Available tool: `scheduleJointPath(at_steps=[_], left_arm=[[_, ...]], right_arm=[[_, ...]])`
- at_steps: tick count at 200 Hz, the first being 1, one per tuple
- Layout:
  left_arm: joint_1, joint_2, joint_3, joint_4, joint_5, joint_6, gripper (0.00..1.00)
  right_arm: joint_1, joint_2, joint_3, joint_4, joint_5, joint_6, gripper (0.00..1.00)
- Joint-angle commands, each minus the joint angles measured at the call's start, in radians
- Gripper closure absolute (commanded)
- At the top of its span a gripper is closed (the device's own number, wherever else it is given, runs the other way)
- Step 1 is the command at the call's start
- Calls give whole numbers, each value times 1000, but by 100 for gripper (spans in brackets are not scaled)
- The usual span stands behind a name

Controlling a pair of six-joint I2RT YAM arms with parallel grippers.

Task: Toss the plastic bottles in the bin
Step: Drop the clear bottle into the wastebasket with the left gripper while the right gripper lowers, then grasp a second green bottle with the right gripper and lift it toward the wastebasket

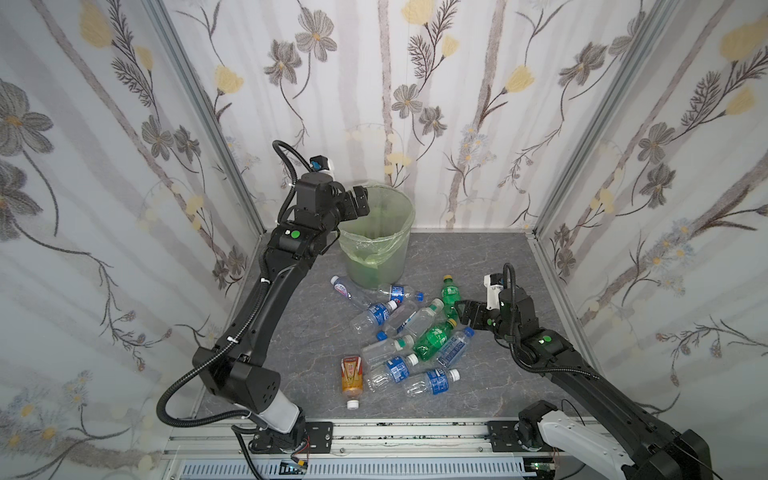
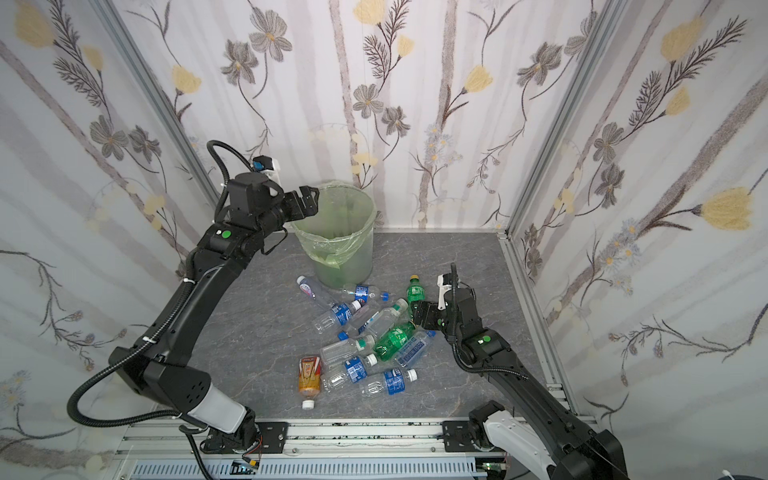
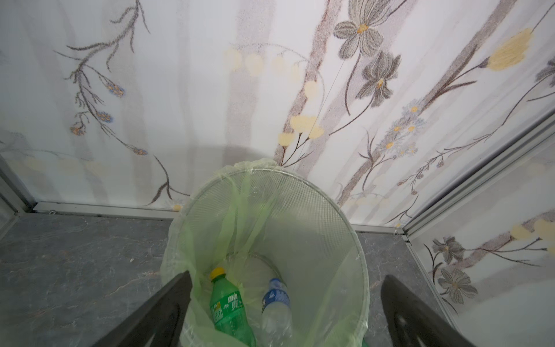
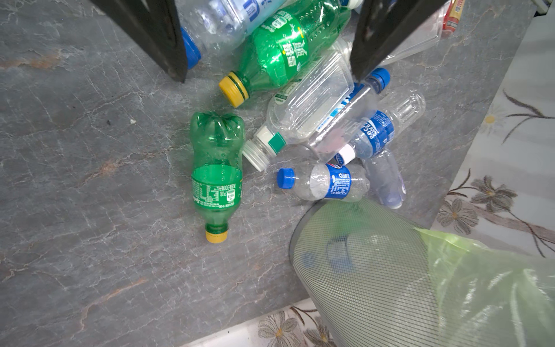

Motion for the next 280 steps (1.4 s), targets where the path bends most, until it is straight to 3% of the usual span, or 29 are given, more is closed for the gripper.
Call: scheduleJointPath(at_steps=[1,60,95,143,196,228,280], left_arm=[[0,-129,-172,-4,10,18,0],[1,-500,-688,-8,5,-88,0],[1,-593,-847,-15,7,-138,0],[0,-670,-969,-14,14,-198,0],[1,-715,-1039,-13,6,-231,0],[2,-712,-1052,-13,10,-234,0],[0,-707,-1073,-13,0,-241,0]], right_arm=[[-24,67,19,5,-15,-8,15],[-72,405,183,1,-70,-97,16],[-89,605,283,20,-84,-107,20],[-98,753,363,64,-86,-83,24],[-111,825,373,95,-55,-56,31],[-114,826,356,117,-46,-54,40],[-113,655,284,163,-17,-85,51]])
